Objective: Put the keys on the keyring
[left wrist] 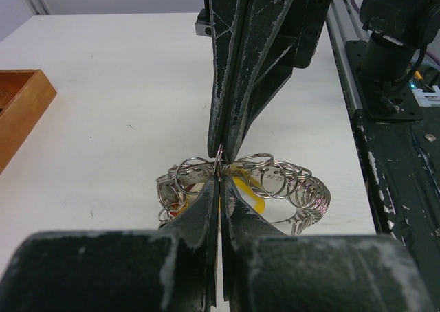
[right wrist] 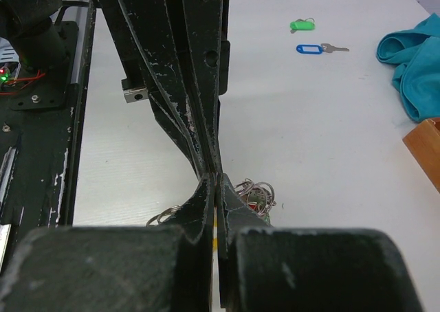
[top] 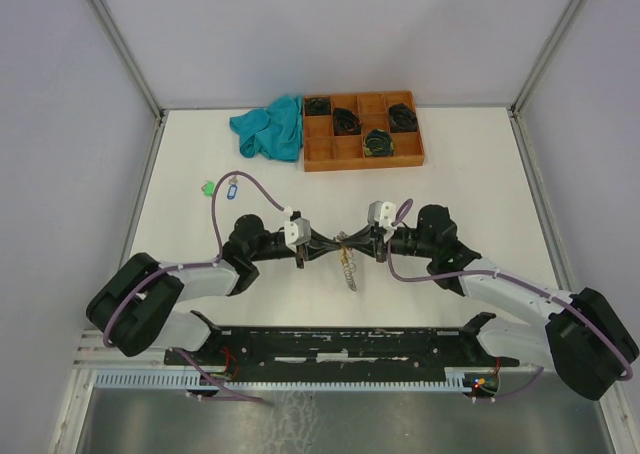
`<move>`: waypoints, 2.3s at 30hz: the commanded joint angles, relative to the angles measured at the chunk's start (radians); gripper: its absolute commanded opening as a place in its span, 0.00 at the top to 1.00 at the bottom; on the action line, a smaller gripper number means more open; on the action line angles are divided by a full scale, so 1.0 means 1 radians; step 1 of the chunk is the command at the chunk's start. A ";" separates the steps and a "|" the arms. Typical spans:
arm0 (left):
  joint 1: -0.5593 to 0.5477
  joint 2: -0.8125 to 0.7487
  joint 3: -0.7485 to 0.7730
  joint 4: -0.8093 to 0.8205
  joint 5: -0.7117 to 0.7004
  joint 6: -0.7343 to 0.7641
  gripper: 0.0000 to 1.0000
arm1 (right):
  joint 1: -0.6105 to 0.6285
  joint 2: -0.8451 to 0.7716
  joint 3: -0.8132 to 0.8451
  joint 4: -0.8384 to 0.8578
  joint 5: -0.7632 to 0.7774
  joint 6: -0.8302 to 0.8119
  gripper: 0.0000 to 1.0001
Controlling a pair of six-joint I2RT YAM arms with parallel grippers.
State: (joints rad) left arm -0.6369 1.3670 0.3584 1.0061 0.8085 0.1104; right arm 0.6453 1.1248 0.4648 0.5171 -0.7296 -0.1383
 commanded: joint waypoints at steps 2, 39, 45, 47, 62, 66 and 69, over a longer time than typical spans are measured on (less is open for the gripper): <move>0.002 0.024 -0.011 0.027 -0.030 -0.033 0.97 | -0.010 -0.050 0.003 0.184 0.031 0.030 0.99; -0.003 -0.087 0.021 -0.195 -0.061 0.052 0.80 | -0.007 0.047 0.164 -0.231 -0.080 -0.065 0.99; 0.000 -0.094 0.008 -0.181 -0.078 0.055 0.68 | -0.007 0.051 0.164 -0.213 -0.107 -0.066 0.99; 0.003 -0.102 0.002 -0.180 -0.081 0.059 0.65 | -0.007 0.053 0.164 -0.212 -0.116 -0.071 0.99; 0.012 -0.142 -0.014 -0.149 0.010 0.094 0.64 | -0.006 0.073 0.171 -0.216 -0.193 -0.094 0.99; 0.012 -0.135 -0.009 -0.143 0.067 0.099 0.65 | -0.007 0.082 0.176 -0.217 -0.201 -0.097 1.00; 0.013 -0.122 0.000 -0.146 0.092 0.097 0.69 | -0.007 0.081 0.175 -0.201 -0.201 -0.090 0.99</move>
State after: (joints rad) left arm -0.6277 1.2472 0.3473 0.7967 0.8227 0.1734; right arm 0.6392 1.2060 0.6128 0.2333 -0.8906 -0.2279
